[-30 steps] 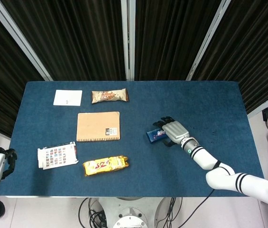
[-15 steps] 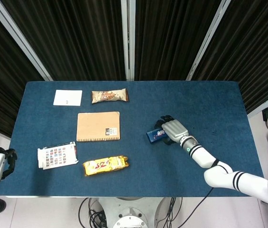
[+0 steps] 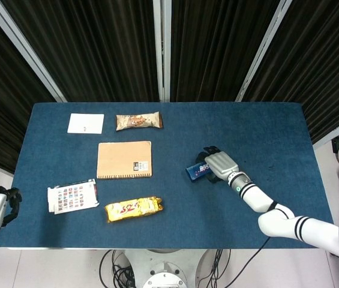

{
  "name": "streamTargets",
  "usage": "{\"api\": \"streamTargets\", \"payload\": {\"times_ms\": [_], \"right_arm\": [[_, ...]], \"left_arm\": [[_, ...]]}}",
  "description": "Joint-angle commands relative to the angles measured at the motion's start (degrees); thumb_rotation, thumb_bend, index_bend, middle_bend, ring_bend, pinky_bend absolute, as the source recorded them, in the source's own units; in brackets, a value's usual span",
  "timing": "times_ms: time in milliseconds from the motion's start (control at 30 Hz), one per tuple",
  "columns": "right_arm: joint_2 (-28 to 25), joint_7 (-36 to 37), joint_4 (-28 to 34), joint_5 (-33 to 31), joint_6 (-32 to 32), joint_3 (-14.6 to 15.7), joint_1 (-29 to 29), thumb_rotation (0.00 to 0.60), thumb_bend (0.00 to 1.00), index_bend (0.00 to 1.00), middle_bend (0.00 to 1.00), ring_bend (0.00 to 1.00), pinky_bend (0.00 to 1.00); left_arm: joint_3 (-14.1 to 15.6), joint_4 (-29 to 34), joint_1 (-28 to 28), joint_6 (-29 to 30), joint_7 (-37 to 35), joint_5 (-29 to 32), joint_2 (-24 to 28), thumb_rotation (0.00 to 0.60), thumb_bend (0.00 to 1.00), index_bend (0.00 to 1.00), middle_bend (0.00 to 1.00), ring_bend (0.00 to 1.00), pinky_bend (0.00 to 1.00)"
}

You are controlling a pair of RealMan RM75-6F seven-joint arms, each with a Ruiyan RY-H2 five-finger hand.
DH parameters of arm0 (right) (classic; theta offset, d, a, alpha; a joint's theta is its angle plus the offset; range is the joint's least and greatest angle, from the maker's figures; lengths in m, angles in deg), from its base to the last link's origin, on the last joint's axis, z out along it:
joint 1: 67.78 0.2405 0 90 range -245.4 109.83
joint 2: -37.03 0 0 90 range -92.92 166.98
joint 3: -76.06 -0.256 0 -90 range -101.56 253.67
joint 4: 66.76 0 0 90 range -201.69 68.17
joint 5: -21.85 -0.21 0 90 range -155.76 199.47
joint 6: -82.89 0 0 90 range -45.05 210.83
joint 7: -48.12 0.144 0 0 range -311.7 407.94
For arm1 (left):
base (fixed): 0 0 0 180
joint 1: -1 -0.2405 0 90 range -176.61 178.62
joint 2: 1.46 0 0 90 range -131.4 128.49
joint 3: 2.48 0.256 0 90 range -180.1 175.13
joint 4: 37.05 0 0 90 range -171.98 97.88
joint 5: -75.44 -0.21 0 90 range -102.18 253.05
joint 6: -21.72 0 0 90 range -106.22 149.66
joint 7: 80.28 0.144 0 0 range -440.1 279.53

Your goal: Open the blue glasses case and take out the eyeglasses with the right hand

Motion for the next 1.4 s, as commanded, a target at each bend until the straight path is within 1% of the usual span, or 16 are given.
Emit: {"api": "streamTargets", "payload": {"times_ms": [33, 233, 367, 467, 533, 800, 867, 967, 1100, 1133, 1200, 1267, 1400], "right_arm": [[-0.11, -0.04, 0.08, -0.15, -0.07, 0.08, 0.05, 0.600, 0.44, 0.29, 0.16, 0.00, 0.00], [-0.39, -0.34, 0.40, -0.55, -0.22, 0.31, 0.33, 0.600, 0.49, 0.29, 0.17, 0.00, 0.00], [-0.46, -0.52, 0.48, -1.00, -0.49, 0.43, 0.57, 0.600, 0.60, 0.29, 0.17, 0.00, 0.00], [-0.47, -0.70, 0.44, -1.37, -0.77, 0.49, 0.83, 0.600, 0.65, 0.29, 0.17, 0.00, 0.00], [-0.55, -0.92, 0.49, -1.57, -0.90, 0.57, 1.00, 0.600, 0.70, 0.29, 0.17, 0.00, 0.00], [-1.89, -2.23, 1.73, -3.63, -1.26, 0.82, 1.63, 0.600, 0.90, 0.29, 0.18, 0.00, 0.00], [-2.23, -2.63, 2.06, -4.32, -1.48, 0.94, 1.86, 0.600, 0.93, 0.28, 0.17, 0.00, 0.00], [-2.27, -3.25, 2.16, -5.44, -1.72, 1.05, 2.32, 0.600, 0.93, 0.23, 0.16, 0.00, 0.00], [-1.44, -3.59, 1.51, -6.42, -1.66, 0.88, 2.92, 0.600, 0.92, 0.11, 0.13, 0.00, 0.00], [-1.09, -3.66, 1.20, -6.62, -1.63, 0.80, 3.12, 0.600, 0.91, 0.07, 0.13, 0.00, 0.00], [-0.60, -3.76, 0.71, -6.92, -1.77, 0.68, 3.50, 0.600, 0.88, 0.03, 0.12, 0.00, 0.00], [0.03, -4.01, 0.00, -7.30, -1.88, 0.57, 3.98, 0.600, 0.86, 0.00, 0.11, 0.00, 0.00], [1.54, -4.50, -2.18, -8.77, -2.29, 0.11, 5.14, 0.600, 0.83, 0.00, 0.10, 0.00, 0.00]], "left_arm": [[-0.01, 0.01, 0.01, -0.01, 0.02, 0.01, 0.00, 0.600, 0.58, 0.67, 0.64, 0.45, 0.45], [0.00, 0.03, -0.01, 0.01, 0.06, 0.02, 0.00, 0.600, 0.58, 0.67, 0.64, 0.45, 0.45], [0.00, 0.04, 0.00, -0.01, 0.06, 0.03, 0.00, 0.600, 0.58, 0.67, 0.64, 0.45, 0.45], [-0.01, 0.06, 0.01, -0.01, 0.07, 0.04, 0.01, 0.600, 0.58, 0.67, 0.64, 0.45, 0.45], [0.00, 0.05, -0.01, 0.00, 0.07, 0.05, 0.00, 0.600, 0.58, 0.67, 0.64, 0.45, 0.45], [0.01, 0.04, 0.01, -0.02, 0.01, 0.02, 0.02, 0.600, 0.58, 0.67, 0.64, 0.45, 0.45], [0.01, 0.04, 0.01, -0.02, 0.01, 0.01, 0.03, 0.600, 0.58, 0.67, 0.64, 0.45, 0.45], [0.00, 0.05, 0.02, -0.03, 0.00, 0.02, 0.04, 0.600, 0.58, 0.67, 0.64, 0.45, 0.45], [0.00, 0.05, 0.01, -0.01, 0.02, 0.01, 0.03, 0.600, 0.58, 0.67, 0.64, 0.45, 0.45], [0.01, 0.05, 0.00, 0.00, 0.02, 0.01, 0.03, 0.600, 0.58, 0.67, 0.64, 0.45, 0.45], [0.00, 0.05, 0.01, -0.01, 0.02, 0.01, 0.03, 0.600, 0.58, 0.67, 0.64, 0.45, 0.45], [0.00, 0.05, 0.02, -0.03, 0.01, 0.02, 0.04, 0.600, 0.58, 0.67, 0.64, 0.45, 0.45], [0.00, 0.06, 0.02, -0.02, 0.04, 0.02, 0.02, 0.600, 0.58, 0.67, 0.64, 0.45, 0.45]]}}
